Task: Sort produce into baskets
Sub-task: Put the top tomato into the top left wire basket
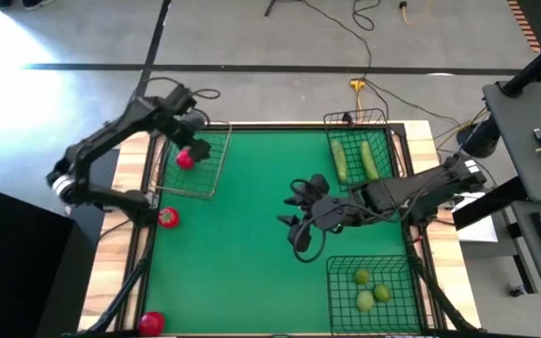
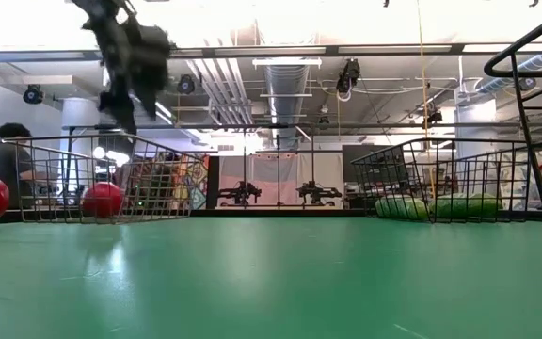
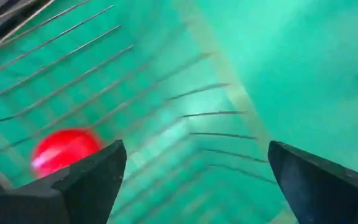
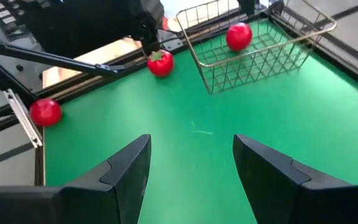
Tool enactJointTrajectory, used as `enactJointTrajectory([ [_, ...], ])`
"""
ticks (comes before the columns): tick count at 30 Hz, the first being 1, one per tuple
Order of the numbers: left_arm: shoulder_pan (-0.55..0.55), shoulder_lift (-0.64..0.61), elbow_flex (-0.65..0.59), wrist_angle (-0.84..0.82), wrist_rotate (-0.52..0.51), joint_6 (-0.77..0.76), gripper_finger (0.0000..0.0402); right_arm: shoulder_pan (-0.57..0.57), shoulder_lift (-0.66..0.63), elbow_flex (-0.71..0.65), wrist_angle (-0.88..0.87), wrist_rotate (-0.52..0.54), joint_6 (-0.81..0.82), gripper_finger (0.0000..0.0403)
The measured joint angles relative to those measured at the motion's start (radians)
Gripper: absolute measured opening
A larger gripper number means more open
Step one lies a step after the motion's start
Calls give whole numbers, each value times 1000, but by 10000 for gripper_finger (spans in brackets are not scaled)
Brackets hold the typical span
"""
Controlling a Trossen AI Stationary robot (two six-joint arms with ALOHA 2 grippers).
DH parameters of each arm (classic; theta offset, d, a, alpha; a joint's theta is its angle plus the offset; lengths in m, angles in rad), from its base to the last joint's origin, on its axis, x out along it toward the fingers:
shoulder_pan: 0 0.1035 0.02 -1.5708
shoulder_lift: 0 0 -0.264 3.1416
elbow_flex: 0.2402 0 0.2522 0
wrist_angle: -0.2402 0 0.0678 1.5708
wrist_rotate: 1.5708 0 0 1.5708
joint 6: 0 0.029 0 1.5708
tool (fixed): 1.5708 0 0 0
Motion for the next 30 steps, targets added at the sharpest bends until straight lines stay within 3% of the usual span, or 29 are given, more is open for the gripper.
enactJointTrajectory([
  [3,-107,-132,-10,1,14,-81,372,0,7,-1,9,0,8,219],
  [7,-334,-313,-83,-2,-37,-234,372,0,9,-1,57,3,5,219],
  [11,-623,-444,-179,-17,-47,-550,372,8,9,5,77,135,16,219],
  [15,-1008,-514,-266,13,-265,-893,372,21,19,35,149,225,10,219],
  [20,-1402,-501,-355,20,-510,-1163,372,29,63,101,180,235,20,219],
  [24,-1521,-447,-418,17,-503,-1276,372,47,120,170,181,236,63,219],
  [30,-1487,-368,-461,-97,-479,-1336,371,68,224,283,171,232,65,219],
])
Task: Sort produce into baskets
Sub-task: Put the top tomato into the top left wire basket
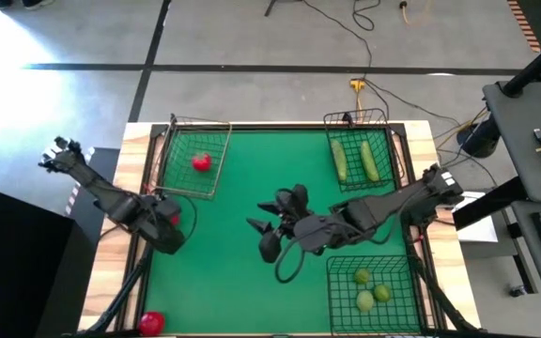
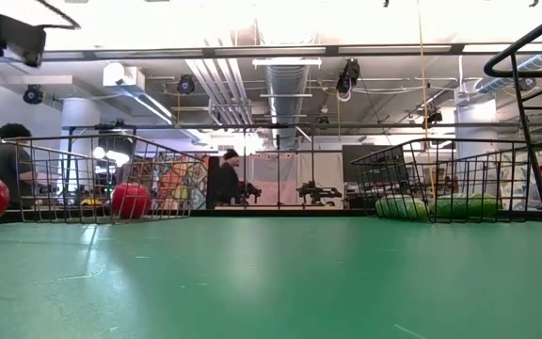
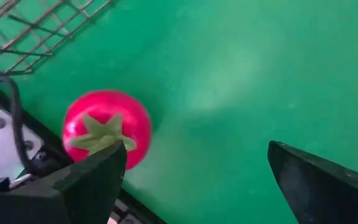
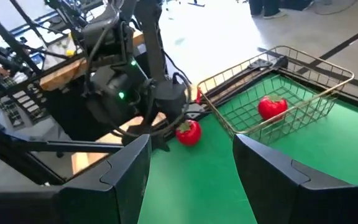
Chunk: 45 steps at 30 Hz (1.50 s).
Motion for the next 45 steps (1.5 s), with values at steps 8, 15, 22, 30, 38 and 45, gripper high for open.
enactJointTrajectory([
  [8,154,144,3,24,10,132,351,5,131,172,-158,2,-3,219],
  [15,277,327,64,-26,62,456,334,5,150,211,-200,3,-3,219],
  [22,291,441,102,-184,91,664,331,24,148,217,-242,3,8,219],
  [30,293,543,54,-139,126,739,331,45,147,216,-376,5,130,219],
  [38,307,684,48,-121,99,914,336,45,147,216,-403,4,158,219],
  [45,314,781,23,-68,176,1077,345,63,147,216,-403,-31,218,219],
])
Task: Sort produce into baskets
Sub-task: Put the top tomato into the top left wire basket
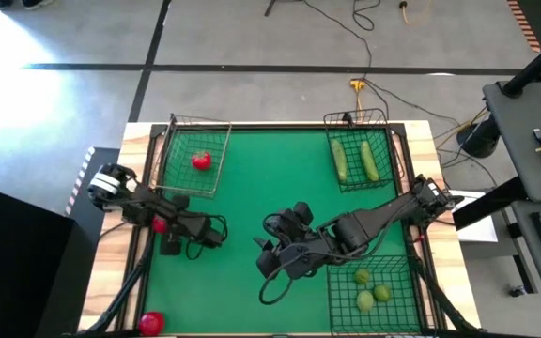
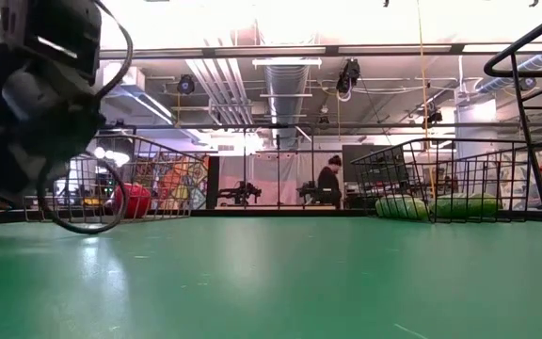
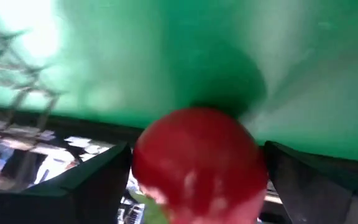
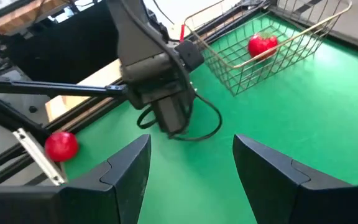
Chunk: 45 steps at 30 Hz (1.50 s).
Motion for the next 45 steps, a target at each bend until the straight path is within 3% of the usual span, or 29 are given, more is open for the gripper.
enactJointTrajectory([
  [9,-52,-4,4,1,83,-34,345,57,0,-1,-1,8,57,219],
  [14,-140,-32,33,42,221,-93,345,65,0,-1,-1,9,67,219],
  [18,-233,-29,45,44,232,-171,346,64,0,-1,-5,10,68,219],
  [27,-390,-26,46,101,357,-287,349,57,0,-1,-30,39,78,219],
  [34,-394,-24,47,122,311,-284,355,55,0,-1,-30,38,100,219],
  [42,-392,-37,106,162,100,-311,292,58,-1,-1,-30,35,138,219],
  [45,-384,-57,154,156,22,-309,287,60,-1,-1,-27,29,141,219],
])
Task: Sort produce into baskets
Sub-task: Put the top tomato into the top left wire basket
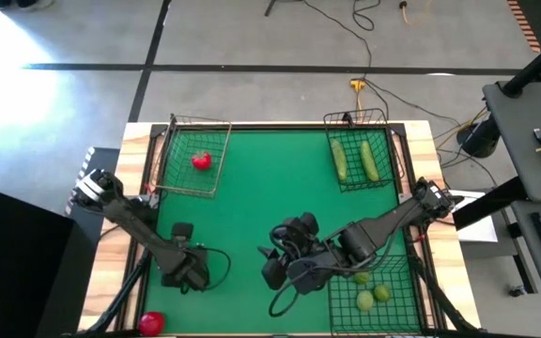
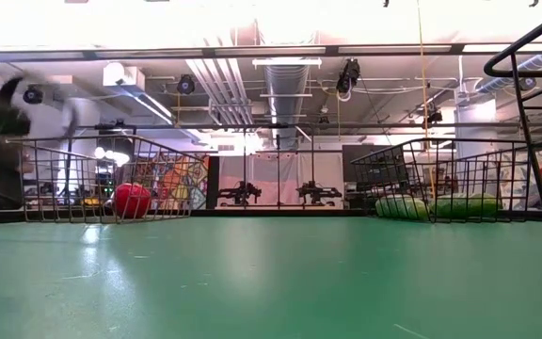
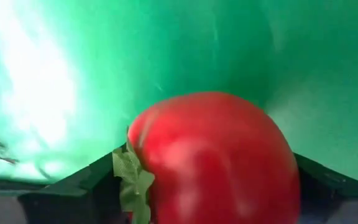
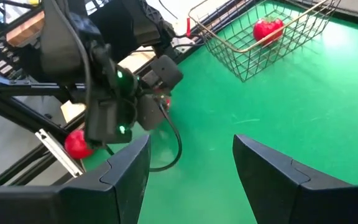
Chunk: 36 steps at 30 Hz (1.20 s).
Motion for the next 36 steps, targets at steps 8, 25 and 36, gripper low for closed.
enactJointTrajectory([
  [8,108,-225,237,-323,-307,2,286,7,0,0,1,-75,25,219],
  [25,1429,-428,241,-72,-6,402,286,9,0,0,6,-73,29,219],
  [36,1495,-207,151,-41,-10,548,287,25,3,0,6,-69,121,219],
])
